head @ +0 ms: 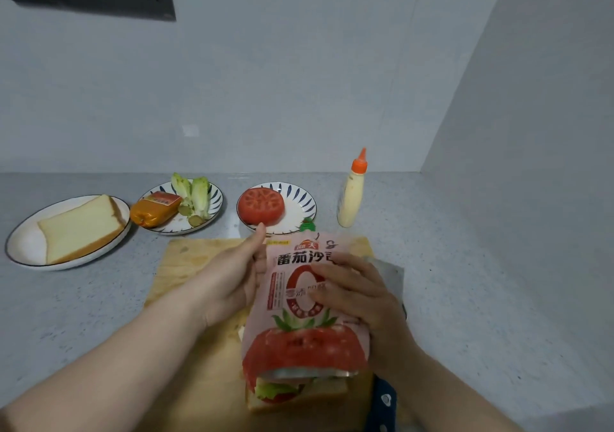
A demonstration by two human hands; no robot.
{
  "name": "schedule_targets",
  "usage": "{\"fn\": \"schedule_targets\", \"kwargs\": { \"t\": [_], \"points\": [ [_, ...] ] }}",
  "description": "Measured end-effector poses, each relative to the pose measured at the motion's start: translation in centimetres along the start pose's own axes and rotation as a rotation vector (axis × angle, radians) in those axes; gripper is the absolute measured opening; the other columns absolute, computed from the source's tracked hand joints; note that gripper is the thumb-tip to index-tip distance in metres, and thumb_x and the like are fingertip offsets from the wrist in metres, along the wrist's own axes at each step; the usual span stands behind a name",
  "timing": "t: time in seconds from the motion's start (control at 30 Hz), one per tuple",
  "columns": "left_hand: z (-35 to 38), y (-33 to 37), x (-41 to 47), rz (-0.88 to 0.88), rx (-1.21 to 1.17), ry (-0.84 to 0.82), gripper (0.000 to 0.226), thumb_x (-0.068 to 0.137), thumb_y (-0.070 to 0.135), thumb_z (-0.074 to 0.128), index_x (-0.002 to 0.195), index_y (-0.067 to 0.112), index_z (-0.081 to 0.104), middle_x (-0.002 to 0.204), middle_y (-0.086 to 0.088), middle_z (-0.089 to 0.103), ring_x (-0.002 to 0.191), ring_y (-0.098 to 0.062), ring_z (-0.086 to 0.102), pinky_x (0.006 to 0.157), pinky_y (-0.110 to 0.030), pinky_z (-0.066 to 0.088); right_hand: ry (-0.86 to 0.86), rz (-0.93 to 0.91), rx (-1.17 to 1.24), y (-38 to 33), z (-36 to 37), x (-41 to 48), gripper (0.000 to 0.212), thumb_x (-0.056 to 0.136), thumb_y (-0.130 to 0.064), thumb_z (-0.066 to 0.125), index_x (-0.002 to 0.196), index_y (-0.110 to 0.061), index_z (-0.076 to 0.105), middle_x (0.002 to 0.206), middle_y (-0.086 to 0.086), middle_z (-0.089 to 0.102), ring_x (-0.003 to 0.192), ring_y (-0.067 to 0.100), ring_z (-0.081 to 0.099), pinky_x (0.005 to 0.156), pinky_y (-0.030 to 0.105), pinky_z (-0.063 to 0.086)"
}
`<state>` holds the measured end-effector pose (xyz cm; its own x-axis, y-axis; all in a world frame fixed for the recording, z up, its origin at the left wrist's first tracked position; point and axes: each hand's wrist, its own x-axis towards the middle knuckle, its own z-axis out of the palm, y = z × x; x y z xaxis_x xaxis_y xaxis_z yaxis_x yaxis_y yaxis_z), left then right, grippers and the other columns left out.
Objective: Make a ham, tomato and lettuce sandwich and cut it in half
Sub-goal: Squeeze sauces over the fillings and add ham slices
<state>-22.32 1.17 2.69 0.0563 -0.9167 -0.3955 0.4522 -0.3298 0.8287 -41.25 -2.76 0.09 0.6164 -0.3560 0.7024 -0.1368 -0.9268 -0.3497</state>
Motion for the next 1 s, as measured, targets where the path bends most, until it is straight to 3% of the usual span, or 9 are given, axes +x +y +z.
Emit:
{"fn": "schedule_targets", "kwargs": {
  "t": [0.17,0.3,0.37,0.47,0.53,0.6,0.67,0.77,1.0],
  "points": [
    [-1.0,-0.7,0.6,0.015,-0.04,-0.091,0.023,0.07,0.017,0.055,0.071,0.006,0.075,0.074,-0.015,0.072,0.061,-0.022,0.069,0.055,-0.03,0.057,-0.117,-0.229,-0.226,0.5,1.6,0.5,0.035,0.073,-0.025,0.065,0.105,-0.018,0.052,0.112,0.005,0.066,0.119,0.025,0.04,0.092,0.037,0.05],
    [-2.1,-0.3,0.8,0.117,-0.094,-0.077,0.023,0.057,0.014,0.077,0.076,0.003,0.073,0.075,-0.018,0.072,0.062,-0.024,0.069,0.054,-0.031,0.057,-0.184,-0.315,-0.44,0.5,3.0,0.3,0.029,0.091,-0.02,0.044,0.12,-0.02,0.04,0.133,0.004,0.047,0.134,0.028,0.025,0.102,0.034,0.042],
    [-2.9,0.3,0.8,0.187,-0.088,-0.042,0.038,0.04,0.017,0.09,0.073,0.006,0.074,0.075,-0.017,0.072,0.064,-0.025,0.07,0.052,-0.032,0.056,-0.104,-0.228,-0.538,1.1,3.2,0.3,0.027,0.094,-0.017,0.037,0.12,-0.017,0.04,0.127,0.006,0.039,0.128,0.027,0.032,0.098,0.032,0.044],
    [-3.7,1.4,0.9,0.287,-0.051,0.086,0.014,0.064,0.007,0.069,0.078,0.008,0.07,0.076,-0.014,0.073,0.068,-0.024,0.071,0.052,-0.033,0.057,-0.003,0.195,-0.408,3.2,2.8,1.7,0.028,0.085,-0.012,0.049,0.111,-0.008,0.056,0.124,0.012,0.046,0.107,0.022,0.05,0.084,0.027,0.05],
    [-4.0,1.9,1.3,0.323,-0.041,0.169,0.023,0.061,0.01,0.064,0.084,0.008,0.067,0.079,-0.014,0.073,0.07,-0.026,0.07,0.058,-0.04,0.059,-0.177,0.555,-0.315,6.1,2.3,3.1,0.034,0.087,-0.007,0.05,0.12,-0.011,0.055,0.132,0.008,0.046,0.113,0.018,0.051,0.087,0.016,0.04],
    [-3.9,2.2,1.5,0.381,0.001,0.22,0.022,0.062,0.012,0.064,0.084,0.008,0.066,0.079,-0.013,0.073,0.07,-0.026,0.07,0.062,-0.04,0.059,-0.421,0.727,-0.303,9.4,2.7,3.6,0.041,0.092,-0.012,0.046,0.132,-0.018,0.043,0.138,0.001,0.038,0.119,0.014,0.044,0.09,0.013,0.031],
    [-3.9,2.5,1.9,0.449,0.002,0.255,0.01,0.07,0.009,0.062,0.078,0.01,0.067,0.073,-0.008,0.073,0.066,-0.023,0.07,0.056,-0.034,0.058,-0.56,0.765,-0.333,12.0,3.9,4.1,0.044,0.093,-0.014,0.045,0.136,-0.02,0.038,0.14,0.0,0.035,0.123,0.016,0.042,0.098,0.022,0.033],
    [-4.3,2.8,2.6,0.525,-0.016,0.296,0.021,0.073,0.006,0.059,0.063,0.017,0.073,0.068,-0.002,0.073,0.063,-0.017,0.07,0.049,-0.026,0.055,-0.669,0.815,-0.376,14.0,5.6,4.7,0.041,0.093,-0.012,0.039,0.134,-0.019,0.04,0.138,0.003,0.038,0.123,0.02,0.042,0.102,0.031,0.034],
    [-4.9,2.7,4.1,0.523,0.014,0.278,0.022,0.07,0.009,0.061,0.059,0.023,0.074,0.066,0.001,0.073,0.062,-0.014,0.07,0.049,-0.023,0.054,-0.66,0.803,-0.529,14.8,6.9,5.1,0.029,0.094,-0.007,0.033,0.114,-0.01,0.053,0.119,0.008,0.052,0.107,0.02,0.052,0.088,0.024,0.039]
  ]
}}
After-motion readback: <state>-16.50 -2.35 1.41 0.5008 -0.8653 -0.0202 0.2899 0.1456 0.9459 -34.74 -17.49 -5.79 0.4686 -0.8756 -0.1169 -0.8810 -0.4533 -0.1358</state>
